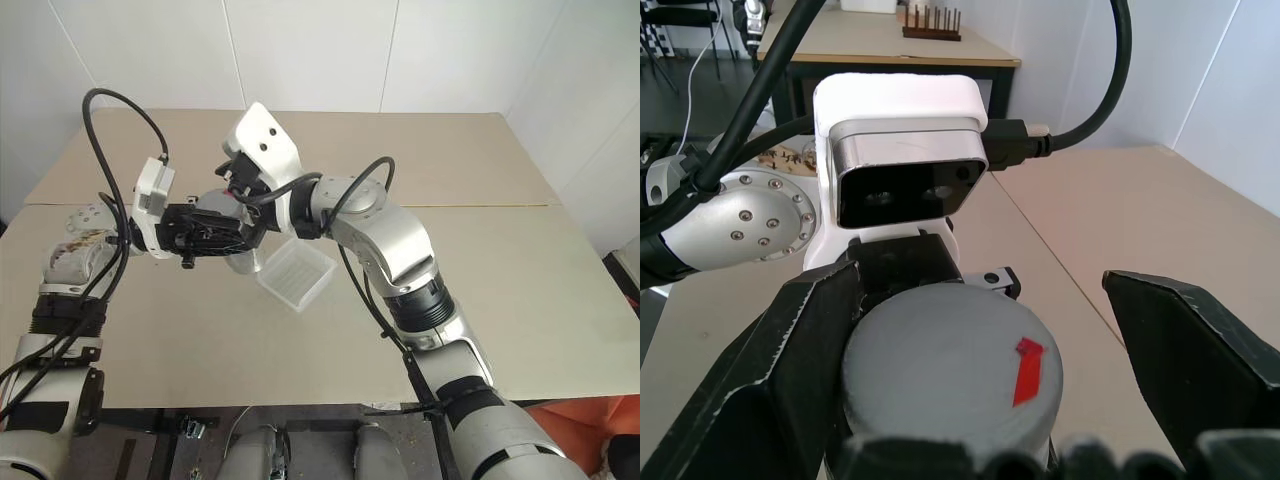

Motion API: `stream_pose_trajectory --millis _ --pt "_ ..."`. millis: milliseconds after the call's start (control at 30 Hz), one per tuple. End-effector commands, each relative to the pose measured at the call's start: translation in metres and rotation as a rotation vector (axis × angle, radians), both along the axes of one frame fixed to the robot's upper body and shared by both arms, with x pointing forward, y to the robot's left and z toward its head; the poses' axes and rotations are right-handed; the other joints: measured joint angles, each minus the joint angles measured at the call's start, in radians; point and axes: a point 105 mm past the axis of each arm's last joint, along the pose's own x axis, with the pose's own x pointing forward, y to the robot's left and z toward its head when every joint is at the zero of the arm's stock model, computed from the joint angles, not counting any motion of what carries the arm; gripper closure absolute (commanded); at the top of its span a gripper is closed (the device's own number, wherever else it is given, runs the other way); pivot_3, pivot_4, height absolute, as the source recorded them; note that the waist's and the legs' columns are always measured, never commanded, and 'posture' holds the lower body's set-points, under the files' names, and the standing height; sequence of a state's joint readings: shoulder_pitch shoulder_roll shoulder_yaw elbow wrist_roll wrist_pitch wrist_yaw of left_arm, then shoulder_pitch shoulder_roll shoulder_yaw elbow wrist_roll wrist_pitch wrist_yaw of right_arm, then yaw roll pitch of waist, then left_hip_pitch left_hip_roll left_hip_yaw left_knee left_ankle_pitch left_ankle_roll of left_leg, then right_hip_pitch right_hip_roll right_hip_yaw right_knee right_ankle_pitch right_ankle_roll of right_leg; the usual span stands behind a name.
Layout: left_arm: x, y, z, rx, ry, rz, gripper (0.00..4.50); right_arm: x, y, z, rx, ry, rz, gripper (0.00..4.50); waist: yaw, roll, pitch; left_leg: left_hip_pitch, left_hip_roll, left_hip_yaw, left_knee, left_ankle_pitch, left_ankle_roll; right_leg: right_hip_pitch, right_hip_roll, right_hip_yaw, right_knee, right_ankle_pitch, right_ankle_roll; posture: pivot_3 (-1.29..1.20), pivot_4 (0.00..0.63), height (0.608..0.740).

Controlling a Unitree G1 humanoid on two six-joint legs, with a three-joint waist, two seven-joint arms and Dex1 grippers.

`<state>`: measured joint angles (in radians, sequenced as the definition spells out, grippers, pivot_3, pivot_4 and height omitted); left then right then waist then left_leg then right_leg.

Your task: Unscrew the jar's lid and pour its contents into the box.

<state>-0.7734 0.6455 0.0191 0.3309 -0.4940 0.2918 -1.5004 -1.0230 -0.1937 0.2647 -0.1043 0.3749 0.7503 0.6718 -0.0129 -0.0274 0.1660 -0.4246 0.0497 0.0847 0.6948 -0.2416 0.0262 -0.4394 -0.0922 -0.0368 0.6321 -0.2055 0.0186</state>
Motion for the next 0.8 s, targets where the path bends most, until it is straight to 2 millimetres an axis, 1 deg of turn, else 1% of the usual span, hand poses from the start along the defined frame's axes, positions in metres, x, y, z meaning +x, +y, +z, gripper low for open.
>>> stream_pose_trajectory --millis 33,200,400,600,667,733,800 --pt "-0.005 0.008 0.012 0.007 -0.06 0.001 2.57 0.005 -0.021 0.019 0.035 -0.069 -0.055 0.05 0.0 0.0 0.0 0.0 0.0 0.0 0.0 0.0 0.0 0.0 0.0 0.0 0.0 0.0 0.0 0.0 0.15 0.74" --pt "-0.007 0.014 0.013 0.016 -0.06 0.009 2.57 0.008 -0.037 0.015 0.011 -0.07 -0.084 0.05 -0.001 0.0 0.0 0.0 0.0 0.0 0.0 0.0 0.0 0.0 0.0 0.0 0.0 0.0 0.0 0.0 0.15 0.74" --pt "-0.007 0.015 0.014 0.021 -0.061 0.011 2.57 0.01 -0.047 0.015 0.016 -0.069 -0.104 0.05 0.001 0.0 0.0 0.0 0.0 0.0 0.0 0.0 0.0 0.0 0.0 0.0 -0.001 0.0 0.0 0.0 0.15 0.74" --pt "-0.006 0.014 0.014 0.023 -0.062 0.01 2.57 -0.005 -0.048 0.011 -0.01 -0.085 -0.021 0.05 0.0 0.0 0.0 0.0 0.0 0.0 0.0 0.0 0.0 0.0 0.0 0.0 -0.001 0.0 0.0 0.0 0.15 0.74" --pt "-0.005 0.013 0.013 0.022 -0.062 0.011 2.57 -0.014 -0.047 0.012 -0.001 -0.082 0.034 0.05 0.0 0.0 0.0 0.0 0.0 0.0 0.0 0.0 0.0 0.0 0.0 0.0 -0.001 0.0 0.0 0.0 0.15 0.74" --pt "-0.005 0.013 0.013 0.022 -0.062 0.01 2.57 -0.024 -0.044 0.016 0.016 -0.082 0.083 0.05 0.0 0.0 0.0 0.0 0.0 0.0 0.0 0.0 0.0 0.0 0.0 0.0 -0.001 0.0 0.0 0.0 0.15 0.74" --pt "-0.005 0.012 0.012 0.02 -0.06 0.01 2.57 -0.027 -0.037 0.018 0.021 -0.084 0.094 0.05 -0.001 0.0 0.0 0.0 0.0 0.0 0.0 0.0 0.0 0.0 0.0 0.0 -0.001 0.0 0.0 0.0 0.15 0.74"
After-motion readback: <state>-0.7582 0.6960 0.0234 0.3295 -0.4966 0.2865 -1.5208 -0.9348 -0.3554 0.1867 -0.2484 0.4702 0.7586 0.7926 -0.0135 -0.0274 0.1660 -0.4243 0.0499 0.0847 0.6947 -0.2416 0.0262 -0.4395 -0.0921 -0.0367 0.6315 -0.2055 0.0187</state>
